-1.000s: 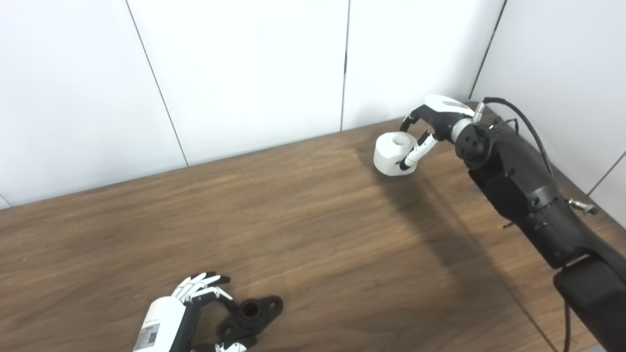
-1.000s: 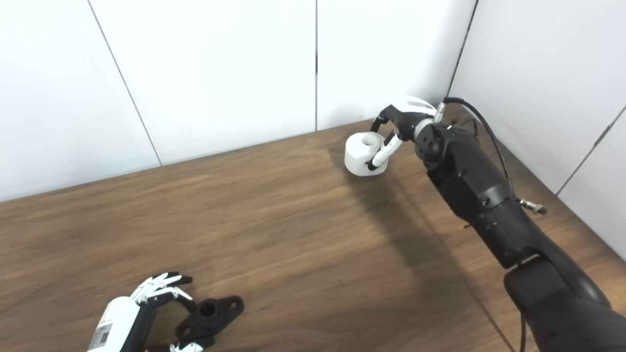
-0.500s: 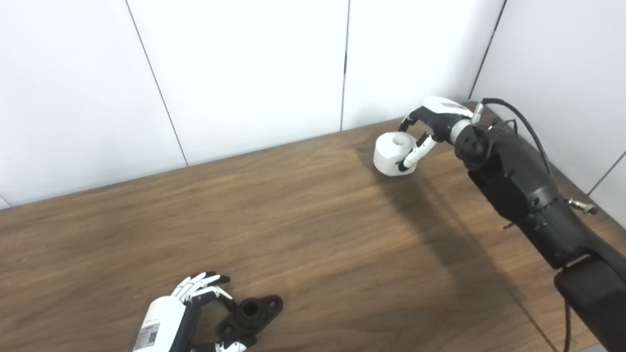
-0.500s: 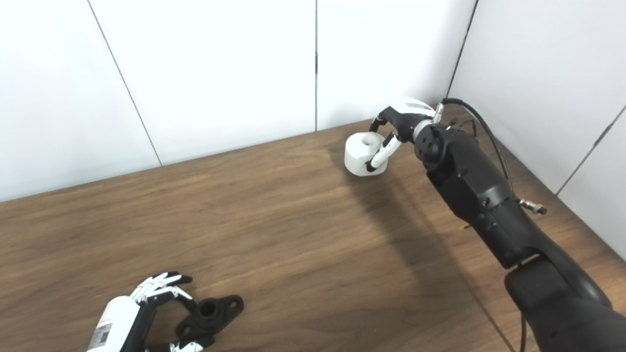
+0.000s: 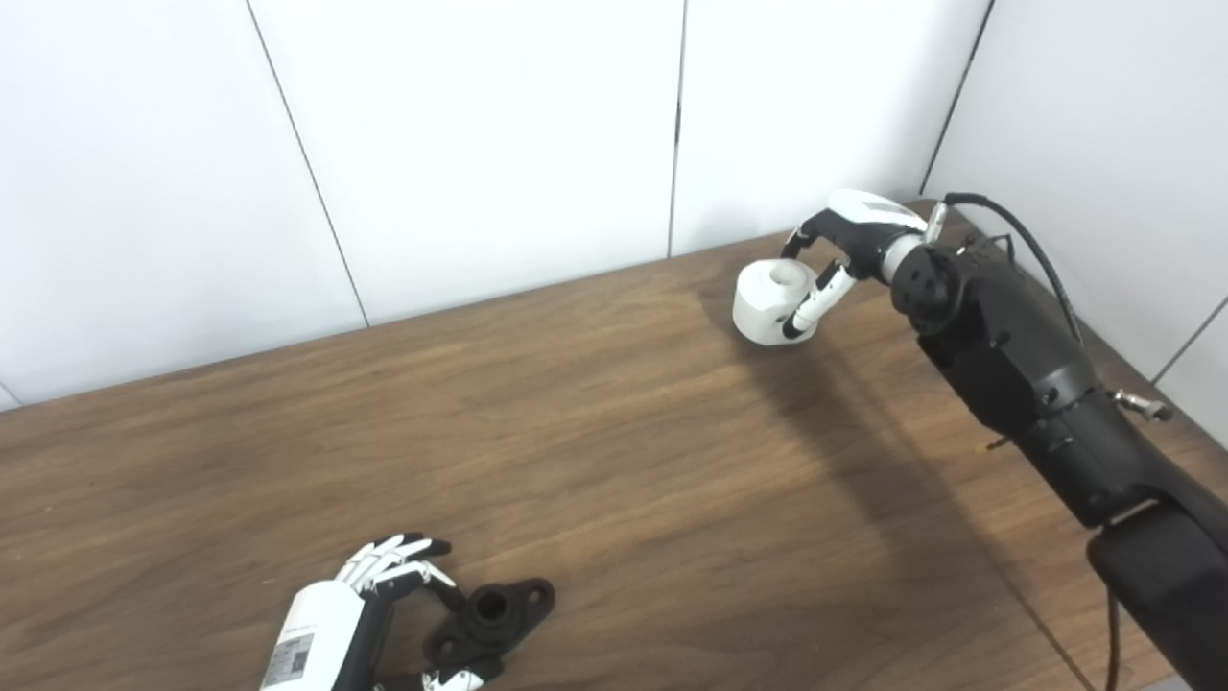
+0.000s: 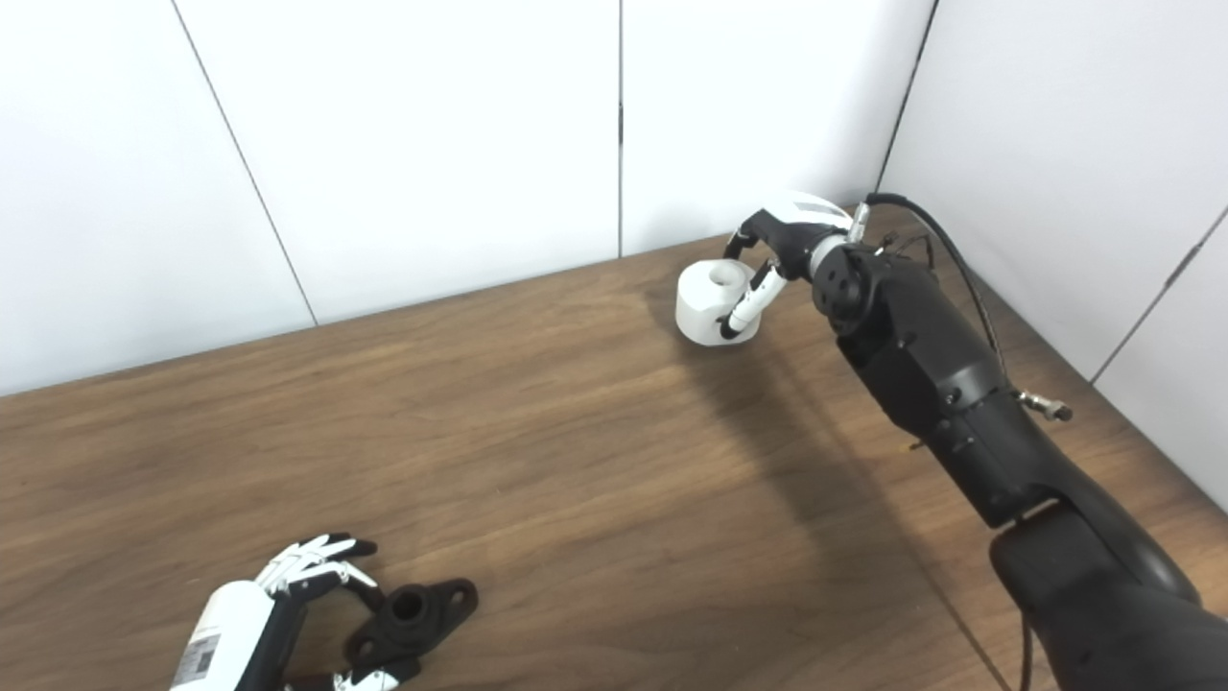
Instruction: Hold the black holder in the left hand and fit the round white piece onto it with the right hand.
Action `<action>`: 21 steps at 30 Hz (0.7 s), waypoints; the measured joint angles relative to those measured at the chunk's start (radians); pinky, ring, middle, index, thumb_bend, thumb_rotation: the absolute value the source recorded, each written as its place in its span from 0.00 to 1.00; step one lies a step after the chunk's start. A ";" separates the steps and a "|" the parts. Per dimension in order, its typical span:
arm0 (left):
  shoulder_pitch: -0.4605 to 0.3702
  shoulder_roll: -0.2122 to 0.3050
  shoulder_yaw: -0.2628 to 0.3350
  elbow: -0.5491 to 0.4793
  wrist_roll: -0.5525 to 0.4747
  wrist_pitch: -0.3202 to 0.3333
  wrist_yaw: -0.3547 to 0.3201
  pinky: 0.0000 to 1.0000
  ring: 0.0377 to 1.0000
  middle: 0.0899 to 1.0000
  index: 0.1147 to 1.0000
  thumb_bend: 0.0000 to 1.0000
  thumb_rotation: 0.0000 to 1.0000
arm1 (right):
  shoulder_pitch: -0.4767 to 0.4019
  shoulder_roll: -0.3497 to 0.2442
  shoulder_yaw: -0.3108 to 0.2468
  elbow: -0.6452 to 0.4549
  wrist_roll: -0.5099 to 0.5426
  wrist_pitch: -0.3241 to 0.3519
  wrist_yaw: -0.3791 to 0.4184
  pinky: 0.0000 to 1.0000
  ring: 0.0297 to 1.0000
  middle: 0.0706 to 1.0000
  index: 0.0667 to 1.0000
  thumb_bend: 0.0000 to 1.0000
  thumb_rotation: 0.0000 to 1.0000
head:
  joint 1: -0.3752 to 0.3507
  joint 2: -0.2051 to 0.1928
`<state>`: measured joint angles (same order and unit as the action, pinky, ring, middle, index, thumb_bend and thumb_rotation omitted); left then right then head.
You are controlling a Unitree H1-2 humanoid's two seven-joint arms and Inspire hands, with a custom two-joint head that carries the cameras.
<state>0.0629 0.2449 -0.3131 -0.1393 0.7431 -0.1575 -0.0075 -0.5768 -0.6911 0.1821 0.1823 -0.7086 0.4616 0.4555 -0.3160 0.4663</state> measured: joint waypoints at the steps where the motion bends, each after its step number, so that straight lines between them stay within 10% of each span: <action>1: 0.000 0.000 0.000 0.000 0.001 0.000 0.000 0.86 0.85 0.77 0.42 0.52 0.05 | 0.000 0.000 0.001 0.000 0.000 0.000 0.000 0.87 0.97 0.85 0.68 0.84 0.24 | 0.000 0.000; 18: 0.002 -0.002 -0.001 -0.005 0.002 0.005 0.000 0.86 0.86 0.77 0.42 0.52 0.04 | 0.001 0.000 -0.013 -0.001 0.011 -0.012 -0.034 0.79 0.95 0.86 0.58 0.79 0.16 | 0.000 0.000; 21: 0.002 -0.003 -0.001 -0.005 0.002 0.005 0.000 0.87 0.86 0.77 0.42 0.52 0.04 | 0.003 0.000 -0.018 -0.001 0.018 -0.032 -0.063 0.82 0.95 0.85 0.48 0.58 0.14 | 0.000 -0.003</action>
<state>0.0645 0.2422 -0.3137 -0.1443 0.7447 -0.1520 -0.0077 -0.5741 -0.6910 0.1646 0.1816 -0.6906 0.4292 0.3927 -0.3160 0.4633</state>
